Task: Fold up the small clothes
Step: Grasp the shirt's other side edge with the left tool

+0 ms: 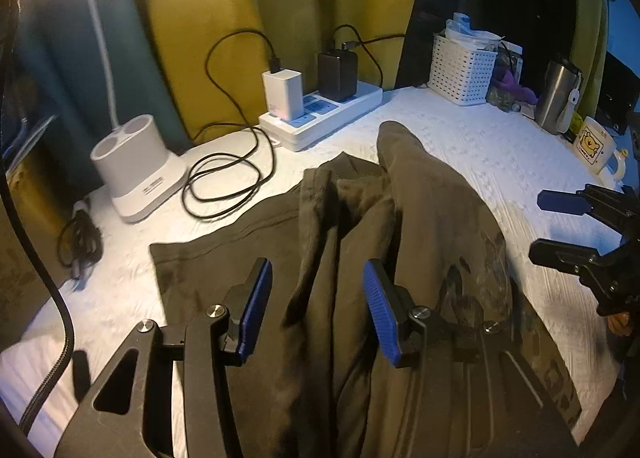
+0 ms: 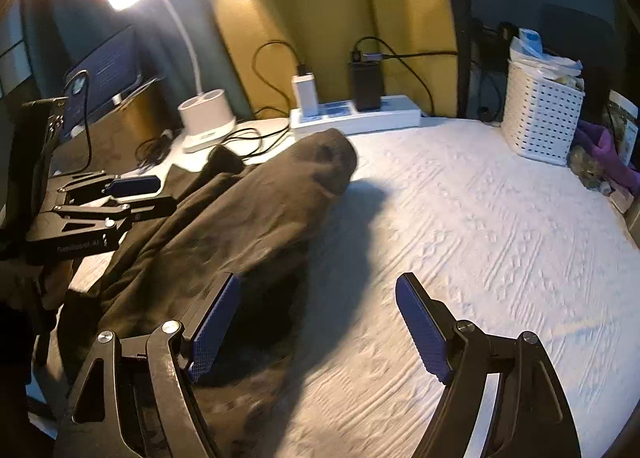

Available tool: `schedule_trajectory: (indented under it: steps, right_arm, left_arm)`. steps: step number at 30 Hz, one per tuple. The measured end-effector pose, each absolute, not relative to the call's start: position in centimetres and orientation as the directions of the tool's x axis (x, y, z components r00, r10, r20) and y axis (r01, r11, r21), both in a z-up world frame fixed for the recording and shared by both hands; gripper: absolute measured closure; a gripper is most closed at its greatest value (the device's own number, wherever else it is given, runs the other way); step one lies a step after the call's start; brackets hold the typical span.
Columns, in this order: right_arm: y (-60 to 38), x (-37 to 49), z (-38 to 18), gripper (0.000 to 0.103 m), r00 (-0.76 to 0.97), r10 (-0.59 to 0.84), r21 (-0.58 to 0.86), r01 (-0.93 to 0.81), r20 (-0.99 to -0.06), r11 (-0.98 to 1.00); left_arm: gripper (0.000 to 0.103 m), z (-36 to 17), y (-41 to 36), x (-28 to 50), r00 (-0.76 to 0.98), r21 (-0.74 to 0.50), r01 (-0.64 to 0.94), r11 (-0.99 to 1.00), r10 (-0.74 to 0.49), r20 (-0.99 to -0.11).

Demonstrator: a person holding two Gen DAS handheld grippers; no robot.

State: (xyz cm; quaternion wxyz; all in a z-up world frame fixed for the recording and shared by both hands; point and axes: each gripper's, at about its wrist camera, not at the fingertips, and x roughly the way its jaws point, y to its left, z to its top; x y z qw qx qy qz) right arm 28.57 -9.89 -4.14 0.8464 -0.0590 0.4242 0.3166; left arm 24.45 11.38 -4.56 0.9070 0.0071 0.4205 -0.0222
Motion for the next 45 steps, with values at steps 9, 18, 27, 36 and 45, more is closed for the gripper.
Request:
schedule_trajectory:
  steps: [9,18,27,36,45]
  right_arm:
    - [-11.0,31.7,-6.0,0.021,0.427,0.470,0.192,-0.548,-0.773,0.814]
    - [-11.5,33.4,-6.9,0.021,0.475,0.380,0.116,-0.496,-0.794,0.860]
    - [-11.8,33.9,-7.1,0.021,0.472,0.359,0.106,-0.481,-0.805,0.870]
    - [-11.3,33.4,-6.9,0.021,0.461,0.355,0.104,-0.486,-0.813,0.868]
    - [-9.8,32.6,-5.5,0.021,0.480,0.383,0.100,-0.516,-0.789,0.851]
  left_arm:
    - [0.055,-5.1,10.5,26.8,0.626,0.010,0.112,0.994,-0.063,-0.777]
    - [0.055,-6.2,11.2,28.2,0.592,-0.025,0.090,0.996,-0.074,-0.803]
    - [0.055,-7.6,11.3,28.4,0.570,-0.053,0.098,0.994,-0.100,-0.816]
    - [0.095,-6.2,11.8,27.0,0.628,-0.042,0.080,0.996,-0.083,-0.774]
    - [0.095,-3.4,17.4,24.0,0.694,-0.072,-0.075,0.995,0.001,-0.720]
